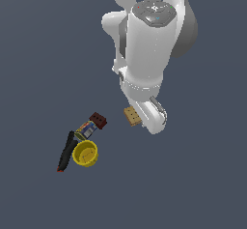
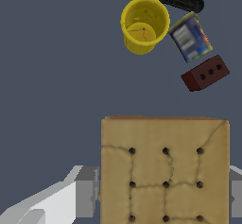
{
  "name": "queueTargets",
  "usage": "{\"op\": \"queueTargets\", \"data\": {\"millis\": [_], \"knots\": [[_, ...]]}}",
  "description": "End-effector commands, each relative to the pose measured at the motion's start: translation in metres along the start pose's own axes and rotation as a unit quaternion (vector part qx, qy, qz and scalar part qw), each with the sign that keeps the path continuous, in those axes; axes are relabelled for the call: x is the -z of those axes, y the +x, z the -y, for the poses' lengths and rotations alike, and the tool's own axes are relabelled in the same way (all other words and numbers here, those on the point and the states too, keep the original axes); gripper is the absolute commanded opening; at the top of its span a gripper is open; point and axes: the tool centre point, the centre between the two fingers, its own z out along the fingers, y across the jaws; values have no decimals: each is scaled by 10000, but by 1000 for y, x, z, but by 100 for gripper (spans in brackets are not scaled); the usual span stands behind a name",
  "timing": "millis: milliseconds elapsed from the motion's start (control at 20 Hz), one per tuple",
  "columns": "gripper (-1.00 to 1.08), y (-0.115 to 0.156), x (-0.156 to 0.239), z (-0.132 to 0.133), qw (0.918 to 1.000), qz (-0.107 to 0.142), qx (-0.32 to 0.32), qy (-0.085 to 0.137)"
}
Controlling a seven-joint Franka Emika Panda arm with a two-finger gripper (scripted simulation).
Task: Pick up a designated object from a clutter of objects.
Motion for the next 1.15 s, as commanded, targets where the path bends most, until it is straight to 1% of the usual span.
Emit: {"op": "queueTargets", "data": {"millis": [0,250,550,800,1100], "knots": [[-100,-8,27,7,10000,-2,-3,-2],[-100,-21,74,20,10000,0,0,-2],[-100,-31,111,31,10000,5,4,-1],[-100,-36,127,37,10000,9,7,0],[-100,-37,133,40,10000,9,7,0]]}}
